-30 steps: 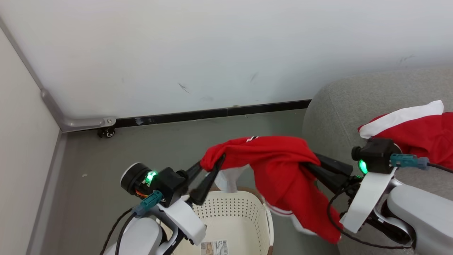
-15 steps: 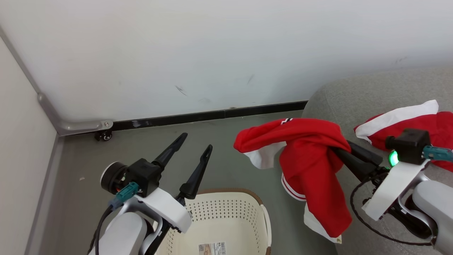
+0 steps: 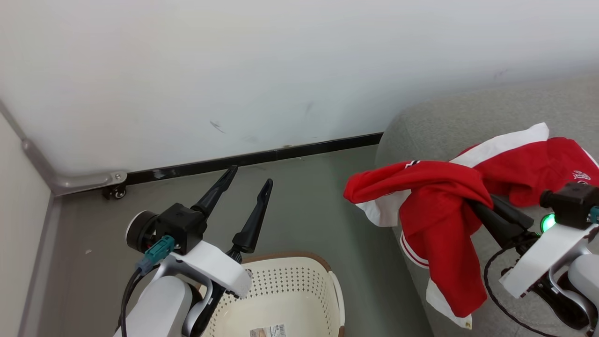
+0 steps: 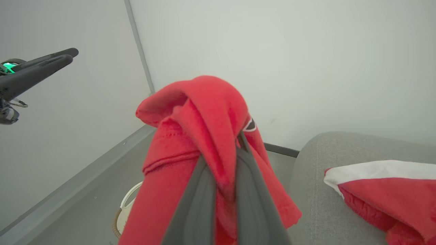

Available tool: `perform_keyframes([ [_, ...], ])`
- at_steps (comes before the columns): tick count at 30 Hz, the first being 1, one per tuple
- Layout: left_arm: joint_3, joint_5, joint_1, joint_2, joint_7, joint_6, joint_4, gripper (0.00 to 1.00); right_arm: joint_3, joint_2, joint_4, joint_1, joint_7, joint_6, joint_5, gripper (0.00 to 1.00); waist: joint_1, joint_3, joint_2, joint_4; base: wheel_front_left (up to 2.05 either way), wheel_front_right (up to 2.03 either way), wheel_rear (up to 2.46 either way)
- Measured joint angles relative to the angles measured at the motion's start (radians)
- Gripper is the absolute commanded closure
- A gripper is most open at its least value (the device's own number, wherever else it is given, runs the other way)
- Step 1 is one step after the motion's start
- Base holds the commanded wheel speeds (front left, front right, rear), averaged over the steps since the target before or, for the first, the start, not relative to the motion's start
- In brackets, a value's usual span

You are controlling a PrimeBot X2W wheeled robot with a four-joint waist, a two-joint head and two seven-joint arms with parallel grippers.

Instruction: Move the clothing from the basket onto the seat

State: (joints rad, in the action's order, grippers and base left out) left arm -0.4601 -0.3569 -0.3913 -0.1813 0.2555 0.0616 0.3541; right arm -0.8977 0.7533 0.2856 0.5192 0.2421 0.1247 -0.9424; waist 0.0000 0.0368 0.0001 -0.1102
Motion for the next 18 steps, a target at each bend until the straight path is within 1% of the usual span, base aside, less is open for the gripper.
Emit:
perform_keyframes([
  [6, 0.014, 0.000, 0.001, 0.011, 0.000, -0.010, -0.007, 0.00, 0.073, -0.006, 0.005, -0.073, 0.001, 0.000, 0.006, 1.00, 0.0000, 0.005, 0.0000, -0.042, 0.00, 0.00, 0.00],
  [10, 0.020, 0.000, 0.003, 0.018, 0.000, -0.011, -0.014, 0.00, 0.120, -0.025, -0.005, -0.109, 0.002, 0.000, 0.019, 1.00, 0.0000, 0.007, 0.0000, -0.067, 0.00, 0.00, 0.00],
  [15, 0.024, 0.001, 0.023, 0.020, 0.000, -0.018, -0.016, 0.00, 0.156, -0.042, -0.022, -0.157, 0.004, 0.000, 0.032, 1.00, 0.0000, 0.009, 0.0000, -0.097, 0.00, 0.00, 0.00],
  [18, 0.030, 0.001, 0.028, 0.020, 0.000, -0.018, -0.020, 0.00, 0.179, -0.062, -0.030, -0.191, 0.004, 0.000, 0.045, 1.00, 0.0000, 0.009, 0.0000, -0.115, 0.00, 0.00, 0.00],
])
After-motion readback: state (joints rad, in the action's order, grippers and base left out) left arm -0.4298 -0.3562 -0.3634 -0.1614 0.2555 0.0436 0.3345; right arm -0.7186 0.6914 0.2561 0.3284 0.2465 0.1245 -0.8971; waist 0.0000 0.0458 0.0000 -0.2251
